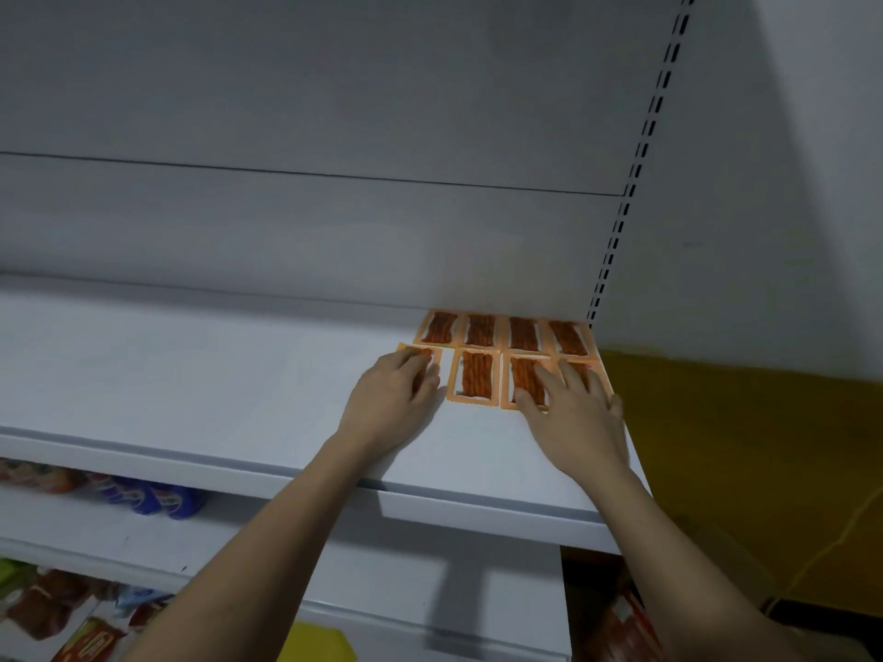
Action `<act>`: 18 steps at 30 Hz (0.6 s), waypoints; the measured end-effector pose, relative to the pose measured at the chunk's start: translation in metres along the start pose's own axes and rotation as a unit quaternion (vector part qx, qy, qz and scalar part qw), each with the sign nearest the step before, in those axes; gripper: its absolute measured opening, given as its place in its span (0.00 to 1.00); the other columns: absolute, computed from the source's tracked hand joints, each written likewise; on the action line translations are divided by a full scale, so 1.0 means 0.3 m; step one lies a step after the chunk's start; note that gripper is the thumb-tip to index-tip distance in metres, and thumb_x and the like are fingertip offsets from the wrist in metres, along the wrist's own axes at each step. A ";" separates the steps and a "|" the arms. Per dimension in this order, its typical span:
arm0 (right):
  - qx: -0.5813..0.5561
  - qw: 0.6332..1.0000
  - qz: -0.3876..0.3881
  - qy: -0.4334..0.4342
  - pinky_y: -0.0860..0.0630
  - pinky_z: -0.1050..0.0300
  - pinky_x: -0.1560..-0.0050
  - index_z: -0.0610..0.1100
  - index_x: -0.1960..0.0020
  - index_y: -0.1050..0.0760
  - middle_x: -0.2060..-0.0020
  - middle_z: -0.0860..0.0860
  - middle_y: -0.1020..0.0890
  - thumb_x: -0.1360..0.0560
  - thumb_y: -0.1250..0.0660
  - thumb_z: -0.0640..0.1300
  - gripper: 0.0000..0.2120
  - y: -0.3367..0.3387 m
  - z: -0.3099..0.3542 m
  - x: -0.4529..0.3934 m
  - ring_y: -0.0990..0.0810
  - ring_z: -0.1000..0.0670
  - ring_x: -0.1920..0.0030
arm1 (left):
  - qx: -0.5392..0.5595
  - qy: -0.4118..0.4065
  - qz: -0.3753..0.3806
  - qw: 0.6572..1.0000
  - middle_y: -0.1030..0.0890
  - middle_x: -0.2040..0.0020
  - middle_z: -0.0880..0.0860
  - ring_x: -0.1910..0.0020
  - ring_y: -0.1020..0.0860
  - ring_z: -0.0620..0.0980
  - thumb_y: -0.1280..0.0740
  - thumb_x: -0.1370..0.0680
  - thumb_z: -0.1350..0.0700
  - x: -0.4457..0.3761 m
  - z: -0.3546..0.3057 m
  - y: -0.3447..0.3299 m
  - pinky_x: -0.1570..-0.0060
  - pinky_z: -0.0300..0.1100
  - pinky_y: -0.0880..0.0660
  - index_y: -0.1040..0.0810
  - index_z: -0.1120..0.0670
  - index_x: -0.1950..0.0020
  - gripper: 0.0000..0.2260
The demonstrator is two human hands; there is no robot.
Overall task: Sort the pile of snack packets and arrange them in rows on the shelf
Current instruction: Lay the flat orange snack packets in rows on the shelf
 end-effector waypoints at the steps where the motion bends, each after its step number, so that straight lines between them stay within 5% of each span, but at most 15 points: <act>1: -0.001 1.000 0.008 0.000 0.51 0.34 0.24 0.56 0.21 0.44 0.20 0.52 0.45 0.20 0.54 0.66 0.30 -0.004 0.001 -0.001 0.52 0.43 0.20 | 0.012 -0.001 -0.002 1.000 0.24 0.36 0.47 0.39 0.25 0.49 0.45 0.15 0.44 0.001 -0.006 0.002 0.43 0.46 0.27 0.22 0.51 0.36 0.18; 10: 0.001 1.000 0.023 0.016 0.54 0.33 0.24 0.55 0.20 0.47 0.20 0.51 0.44 0.19 0.54 0.63 0.29 -0.011 0.015 -0.001 0.53 0.42 0.20 | -0.001 -0.050 0.051 0.997 0.26 0.33 0.45 0.35 0.30 0.44 0.42 0.16 0.43 -0.013 -0.064 -0.018 0.44 0.42 0.30 0.22 0.44 0.33 0.16; 18: -0.008 1.000 0.012 0.024 0.52 0.33 0.25 0.53 0.21 0.45 0.21 0.50 0.42 0.19 0.54 0.62 0.28 -0.005 0.015 -0.001 0.51 0.41 0.21 | 0.004 -0.054 0.039 0.998 0.24 0.35 0.46 0.37 0.28 0.46 0.38 0.17 0.46 -0.020 -0.073 -0.012 0.43 0.40 0.31 0.19 0.48 0.36 0.14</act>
Point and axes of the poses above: each hand's wrist, its own x-axis away from the middle knuckle, its own y-axis out of the back of the hand, z = x × y, the point moved 10 cm from there along -x, towards the middle knuckle
